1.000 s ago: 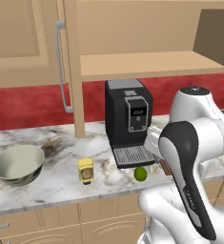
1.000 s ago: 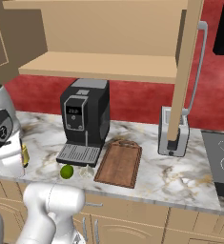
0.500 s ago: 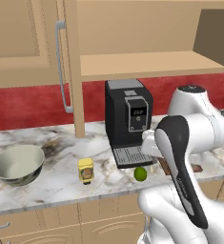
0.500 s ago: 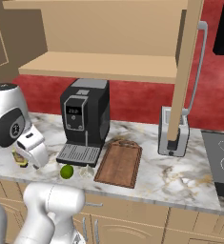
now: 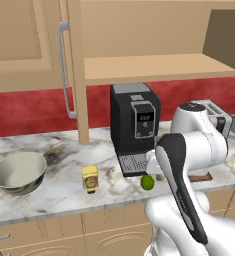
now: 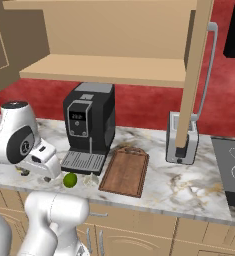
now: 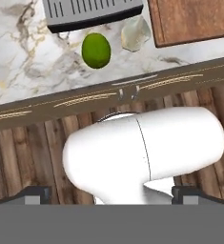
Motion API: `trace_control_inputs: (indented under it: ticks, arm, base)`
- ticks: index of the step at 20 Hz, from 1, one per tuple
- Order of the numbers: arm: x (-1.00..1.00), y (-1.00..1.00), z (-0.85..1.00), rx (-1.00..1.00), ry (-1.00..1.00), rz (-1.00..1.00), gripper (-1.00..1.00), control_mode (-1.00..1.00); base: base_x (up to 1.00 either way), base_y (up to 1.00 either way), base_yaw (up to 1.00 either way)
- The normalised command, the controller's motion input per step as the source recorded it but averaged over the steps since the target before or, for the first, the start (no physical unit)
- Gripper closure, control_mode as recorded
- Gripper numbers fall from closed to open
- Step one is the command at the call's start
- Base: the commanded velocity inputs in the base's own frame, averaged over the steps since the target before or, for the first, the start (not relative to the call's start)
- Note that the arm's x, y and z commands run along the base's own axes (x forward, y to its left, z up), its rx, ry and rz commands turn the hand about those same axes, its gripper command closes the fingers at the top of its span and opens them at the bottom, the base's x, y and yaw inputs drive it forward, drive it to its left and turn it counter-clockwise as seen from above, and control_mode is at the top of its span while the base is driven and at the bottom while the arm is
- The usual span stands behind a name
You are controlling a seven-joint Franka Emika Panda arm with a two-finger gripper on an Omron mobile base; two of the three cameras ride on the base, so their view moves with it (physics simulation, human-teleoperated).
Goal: Open the cabinet. Place the bowl and condiment on the counter. Then place the lime and garlic on the cutting board.
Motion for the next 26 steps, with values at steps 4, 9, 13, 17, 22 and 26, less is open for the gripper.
trace_control_inputs:
  ticks: [4, 9, 13, 17, 22, 26]
  arm:
    - [0.48, -0.06, -0.23, 0.00, 0.00, 0.10, -1.00, -1.00]
    - [0.33, -0.04, -0.25, 0.00, 0.00, 0.09, -1.00, -1.00]
    - [0.13, -0.04, -0.37, 0.00, 0.00, 0.08, -1.00, -1.00]
    - [0.25, -0.01, -0.34, 0.00, 0.00, 0.05, -1.00, -1.00]
    - [0.38, -0.06, -0.27, 0.00, 0.00, 0.04, -1.00, -1.00]
    - [0.30, -0.09, -0.24, 0.00, 0.00, 0.04, -1.00, -1.00]
  base:
    - [0.00, 0.00, 0.00]
    - [0.00, 0.00, 0.00]
    - [0.00, 0.00, 0.00]
    - [0.00, 0.00, 0.00]
    - [0.00, 0.00, 0.00]
    - [0.00, 0.00, 0.00]
